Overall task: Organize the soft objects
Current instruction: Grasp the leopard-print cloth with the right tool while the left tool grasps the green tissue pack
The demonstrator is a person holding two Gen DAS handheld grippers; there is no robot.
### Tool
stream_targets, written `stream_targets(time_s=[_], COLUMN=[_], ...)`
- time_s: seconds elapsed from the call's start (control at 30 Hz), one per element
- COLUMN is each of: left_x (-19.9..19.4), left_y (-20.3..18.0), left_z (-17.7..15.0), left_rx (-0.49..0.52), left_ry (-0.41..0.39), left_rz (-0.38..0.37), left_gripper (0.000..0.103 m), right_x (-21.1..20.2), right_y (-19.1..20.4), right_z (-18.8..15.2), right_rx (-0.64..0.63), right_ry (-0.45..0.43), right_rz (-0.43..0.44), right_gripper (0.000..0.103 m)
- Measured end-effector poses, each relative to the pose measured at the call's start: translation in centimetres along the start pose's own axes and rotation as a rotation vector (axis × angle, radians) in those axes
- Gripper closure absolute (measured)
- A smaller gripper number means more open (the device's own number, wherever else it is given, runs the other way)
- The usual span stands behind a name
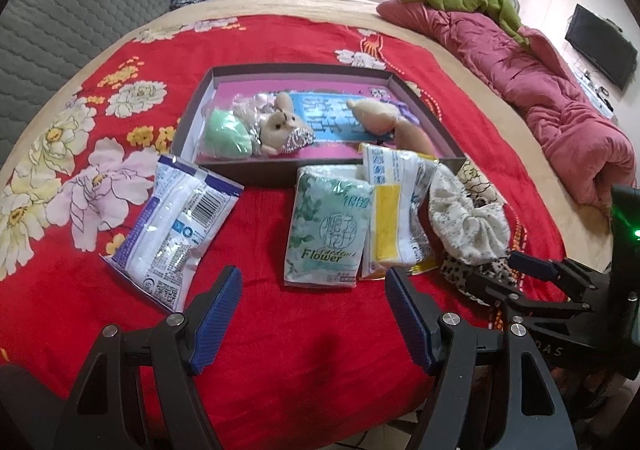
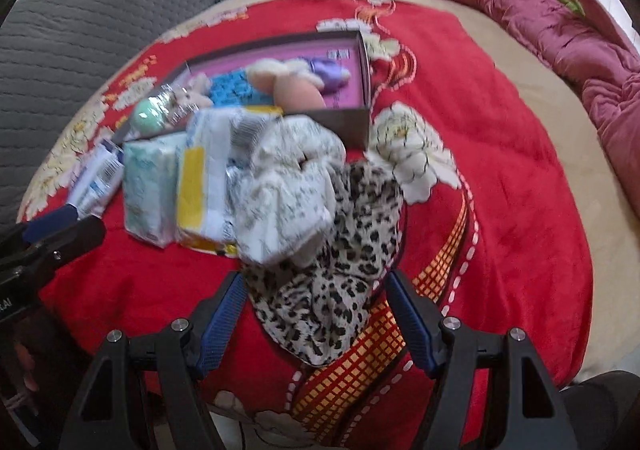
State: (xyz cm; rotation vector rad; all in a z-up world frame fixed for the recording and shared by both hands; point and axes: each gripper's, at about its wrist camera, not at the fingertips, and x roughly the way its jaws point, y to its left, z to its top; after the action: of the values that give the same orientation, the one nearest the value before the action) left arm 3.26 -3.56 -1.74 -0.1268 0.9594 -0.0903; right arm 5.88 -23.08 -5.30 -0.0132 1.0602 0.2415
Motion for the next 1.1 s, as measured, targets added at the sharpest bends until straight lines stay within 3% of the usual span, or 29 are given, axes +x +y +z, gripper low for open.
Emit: stream_targets(time_s=[0.23,0.3,0.47,0.57,1.1], left_x=[2.0,2.4,3.4,4.0,7.5], left_y=[0.5,0.7,0.7,0.4,0.0], left_z=[0.1,0.3,0.8,1.1,2.5], left_rx=[-0.022,-0.036,-0.05,-0.049,-0.034], left_ry=[0.032,0.032,0.034,0.035,0.046], left_rz=[-0.006,-0.01,-0.009,-0.009,0.052], left_gripper=[0.028,0.028,0.028,0.028,0.028], right_x=[1.6,2.0,2.2,2.0,-2.1], right_y=[-0.2,0.1,0.0,-0.1,1.8], right_z=[0.5,0.7,0.9,0.9,1.4], right_rx=[-0.005,-0.025,-0.032,-0.031,-0.097], right_ry=[0.017,0.019,0.008,0.007,-0.159], right_rz=[-0.02,-0.034,-0.002,0.029,0.22], right_gripper=[0.031,0.038,0.074,0.086,0.089])
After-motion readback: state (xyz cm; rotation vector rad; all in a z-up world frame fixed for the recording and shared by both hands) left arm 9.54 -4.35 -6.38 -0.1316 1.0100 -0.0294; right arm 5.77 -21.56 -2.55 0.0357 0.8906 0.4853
